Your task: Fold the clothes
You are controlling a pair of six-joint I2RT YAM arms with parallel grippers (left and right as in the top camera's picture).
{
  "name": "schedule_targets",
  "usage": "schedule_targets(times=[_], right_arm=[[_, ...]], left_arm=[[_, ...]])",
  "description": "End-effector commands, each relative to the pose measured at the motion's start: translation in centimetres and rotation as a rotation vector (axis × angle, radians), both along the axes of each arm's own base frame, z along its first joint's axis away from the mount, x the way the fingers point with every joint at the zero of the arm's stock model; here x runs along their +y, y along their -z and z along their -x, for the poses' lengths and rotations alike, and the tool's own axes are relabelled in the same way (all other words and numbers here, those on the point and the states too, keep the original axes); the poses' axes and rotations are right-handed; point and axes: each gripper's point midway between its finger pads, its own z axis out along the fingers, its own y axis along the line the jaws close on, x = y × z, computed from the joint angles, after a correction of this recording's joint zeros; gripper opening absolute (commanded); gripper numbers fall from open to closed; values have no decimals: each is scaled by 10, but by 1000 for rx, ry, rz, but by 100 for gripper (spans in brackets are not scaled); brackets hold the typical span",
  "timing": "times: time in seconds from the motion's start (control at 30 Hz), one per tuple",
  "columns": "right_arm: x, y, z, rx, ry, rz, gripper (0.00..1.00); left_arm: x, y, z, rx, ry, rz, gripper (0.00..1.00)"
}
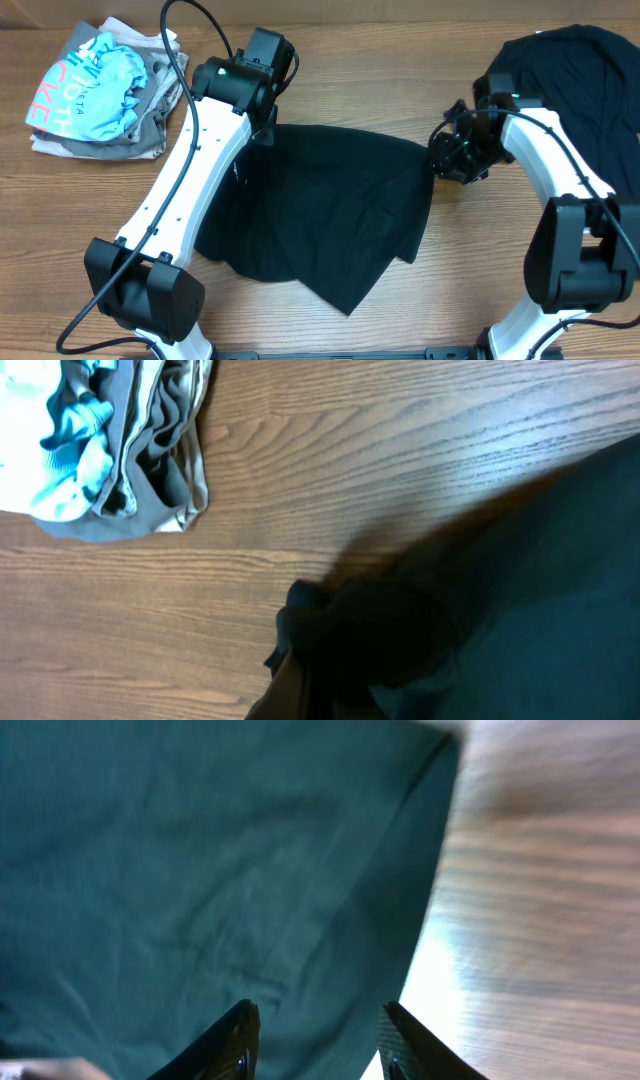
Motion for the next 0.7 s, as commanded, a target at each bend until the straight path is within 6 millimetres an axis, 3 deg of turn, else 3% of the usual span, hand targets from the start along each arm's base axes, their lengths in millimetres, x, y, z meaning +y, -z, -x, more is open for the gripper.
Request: schedule_targets(times=[0.0,0.17,0.4,0.53,0.67], right_arm=[[30,-14,11,-24,-98,-22,43],[56,4,31,-28,-266,39,43],[41,45,45,-70,-450,283,45],[43,58,45,-125,-558,266,47],[68,58,45,-195,-651,131,47]], left_arm=[[1,-2,-6,-12,20,-6,4],[-1,-4,-12,-36,33,-2,4],[-5,-6,-20,-62,64,1,4],[-6,-7,-24,-72,86,-3,4],[-6,-8,-25,-75,86,-2,4]])
